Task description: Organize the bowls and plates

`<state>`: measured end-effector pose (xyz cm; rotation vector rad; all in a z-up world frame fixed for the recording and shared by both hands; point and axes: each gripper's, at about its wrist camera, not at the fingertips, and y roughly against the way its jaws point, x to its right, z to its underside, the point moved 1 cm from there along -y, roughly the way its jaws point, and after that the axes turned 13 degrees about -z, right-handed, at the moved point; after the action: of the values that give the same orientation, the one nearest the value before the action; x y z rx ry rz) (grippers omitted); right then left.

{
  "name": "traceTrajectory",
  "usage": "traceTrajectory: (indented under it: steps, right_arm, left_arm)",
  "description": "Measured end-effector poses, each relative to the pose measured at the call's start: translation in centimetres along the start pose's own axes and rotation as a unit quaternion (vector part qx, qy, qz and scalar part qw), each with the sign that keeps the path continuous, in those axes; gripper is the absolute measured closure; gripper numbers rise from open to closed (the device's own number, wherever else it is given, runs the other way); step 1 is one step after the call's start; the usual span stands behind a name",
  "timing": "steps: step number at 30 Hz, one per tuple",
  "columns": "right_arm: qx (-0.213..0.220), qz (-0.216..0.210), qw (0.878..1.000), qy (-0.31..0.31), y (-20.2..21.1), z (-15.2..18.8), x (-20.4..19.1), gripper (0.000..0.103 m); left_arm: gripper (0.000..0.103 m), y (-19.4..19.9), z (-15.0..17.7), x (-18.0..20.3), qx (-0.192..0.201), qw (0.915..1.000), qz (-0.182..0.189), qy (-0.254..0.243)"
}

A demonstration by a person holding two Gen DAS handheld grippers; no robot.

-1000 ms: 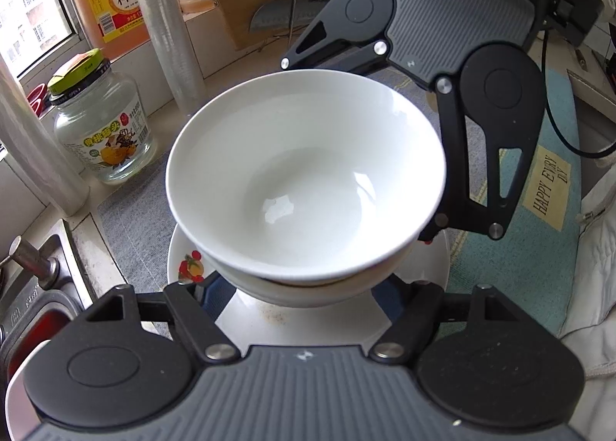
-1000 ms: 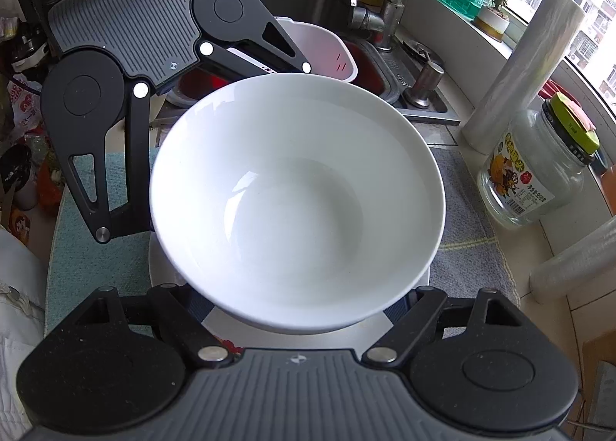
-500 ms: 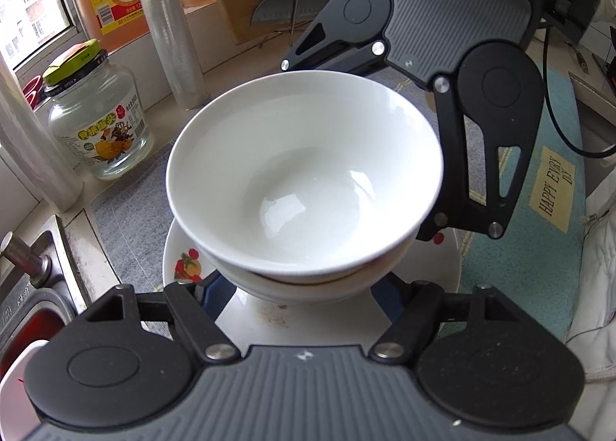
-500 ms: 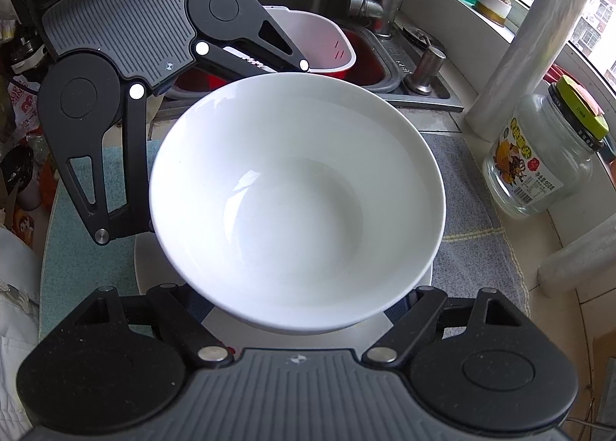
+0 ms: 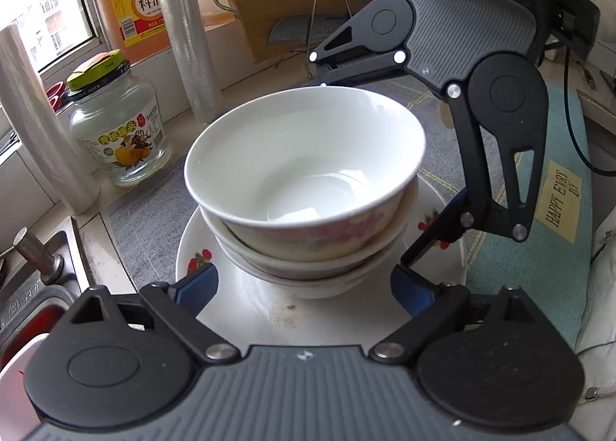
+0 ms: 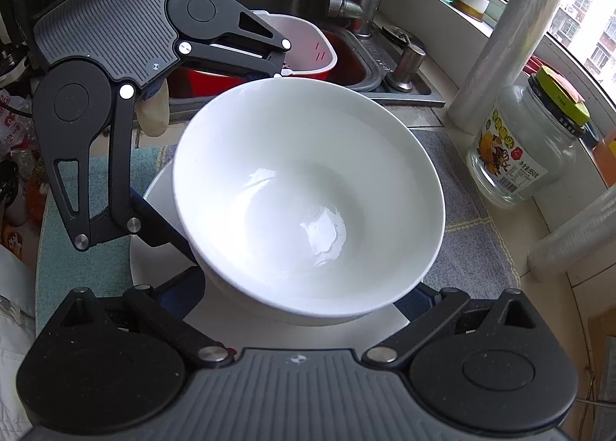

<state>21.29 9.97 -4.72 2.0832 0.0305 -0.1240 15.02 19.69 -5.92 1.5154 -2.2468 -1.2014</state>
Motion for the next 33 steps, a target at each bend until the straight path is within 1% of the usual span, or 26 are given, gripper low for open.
traceTrajectory:
  steps: [2,4,6,8,10,13,15,17,19,20,22,25,26,27,28,29,30,33]
  right_arm:
    - [0.003,0.009,1.0,-0.013,0.3,0.3,-0.1,0.0]
    - [0.009,0.018,0.999,-0.029,0.8,0.5,-0.3,0.0]
    - [0.018,0.028,0.999,-0.042,1.4,0.7,-0.7,0.0]
    - [0.023,0.039,0.997,-0.055,2.0,0.9,-1.2,0.0]
    - [0.024,0.054,0.996,-0.063,2.5,1.2,-1.9,0.0]
    - [0.027,0.071,0.993,-0.085,3.2,2.1,-3.1,0.0]
    - [0.034,0.08,0.99,-0.114,3.8,2.9,-3.8,0.0]
    - [0.045,0.099,0.982,-0.153,4.5,3.9,-4.8,0.0]
    - [0.051,0.117,0.973,-0.194,5.1,5.0,-5.6,0.0]
    - [0.052,0.127,0.967,-0.216,5.3,5.5,-5.9,0.0]
    - [0.051,0.144,0.95,-0.273,5.9,6.6,-6.5,0.0]
    - [0.059,0.16,0.917,-0.36,7.3,8.7,-7.0,0.0]
    - [0.066,0.159,0.908,-0.382,7.8,9.2,-7.2,0.0]
    - [0.078,0.153,0.896,-0.409,8.6,9.9,-7.6,0.0]
    - [0.088,0.149,0.889,-0.423,9.2,10.4,-8.1,0.0]
    - [0.093,0.148,0.886,-0.43,9.7,10.6,-8.4,0.0]
    - [0.096,0.156,0.883,-0.432,10.3,10.7,-9.1,0.0]
    - [0.1,0.179,0.886,-0.416,11.4,10.5,-10.6,0.0]
  left_arm:
    - [0.004,0.4,0.3,0.1,0.002,0.9999,-0.011,0.01]
    - [0.004,1.0,0.5,0.3,0.006,0.9994,-0.032,0.011]
    - [0.003,1.7,0.7,0.8,0.011,0.9976,-0.066,0.017]
    - [0.003,2.6,0.9,1.6,0.017,0.9936,-0.109,0.022]
    - [0.002,3.7,1.1,2.5,0.025,0.9896,-0.138,0.032]
    - [0.001,5.3,1.0,3.9,0.026,0.9835,-0.163,0.074]
    - [0.001,6.3,0.8,4.9,0.018,0.9766,-0.182,0.112]
    - [0.001,7.0,0.3,5.9,-0.005,0.9668,-0.207,0.15]
    - [0.001,7.5,-0.2,6.9,-0.033,0.9504,-0.245,0.189]
    - [0.001,7.9,-0.3,7.4,-0.047,0.9418,-0.257,0.211]
    - [0.001,8.8,-0.6,8.4,-0.061,0.927,-0.268,0.255]
    - [0.001,10.6,-1.0,9.8,-0.073,0.9004,-0.287,0.319]
    - [0.001,11.1,-1.2,10.2,-0.076,0.8947,-0.29,0.331]
    - [0.001,11.6,-1.4,10.7,-0.078,0.8895,-0.295,0.34]
    - [0.001,12.2,-1.7,11.1,-0.08,0.8842,-0.302,0.348]
    - [0.001,12.7,-2.0,11.5,-0.083,0.8804,-0.306,0.353]
    - [0.001,13.1,-2.3,11.8,-0.084,0.8783,-0.308,0.356]
    - [0.001,14.5,-3.0,12.6,-0.081,0.874,-0.309,0.366]
